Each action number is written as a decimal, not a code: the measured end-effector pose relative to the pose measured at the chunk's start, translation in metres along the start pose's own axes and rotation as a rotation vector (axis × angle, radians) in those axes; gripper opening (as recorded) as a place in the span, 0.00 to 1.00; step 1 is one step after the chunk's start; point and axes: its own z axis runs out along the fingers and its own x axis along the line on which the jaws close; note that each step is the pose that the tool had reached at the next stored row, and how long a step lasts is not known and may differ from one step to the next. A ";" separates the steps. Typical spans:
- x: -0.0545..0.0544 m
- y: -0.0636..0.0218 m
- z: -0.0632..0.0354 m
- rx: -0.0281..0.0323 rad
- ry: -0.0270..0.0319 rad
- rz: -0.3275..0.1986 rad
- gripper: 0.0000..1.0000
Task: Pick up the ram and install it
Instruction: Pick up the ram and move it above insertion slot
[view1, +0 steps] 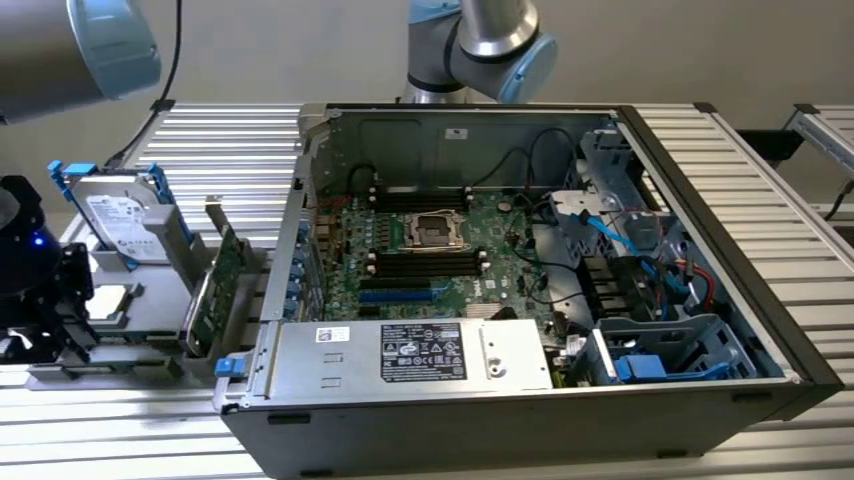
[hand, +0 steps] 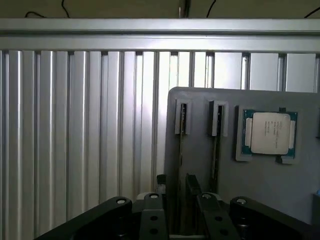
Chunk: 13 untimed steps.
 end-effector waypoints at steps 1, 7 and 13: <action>0.000 -0.0001 0.0018 0.0004 0.0000 -0.002 0.30; 0.000 -0.0006 0.0127 0.0025 0.0004 -0.014 0.30; -0.001 -0.0010 0.0237 0.0047 0.0008 -0.025 0.30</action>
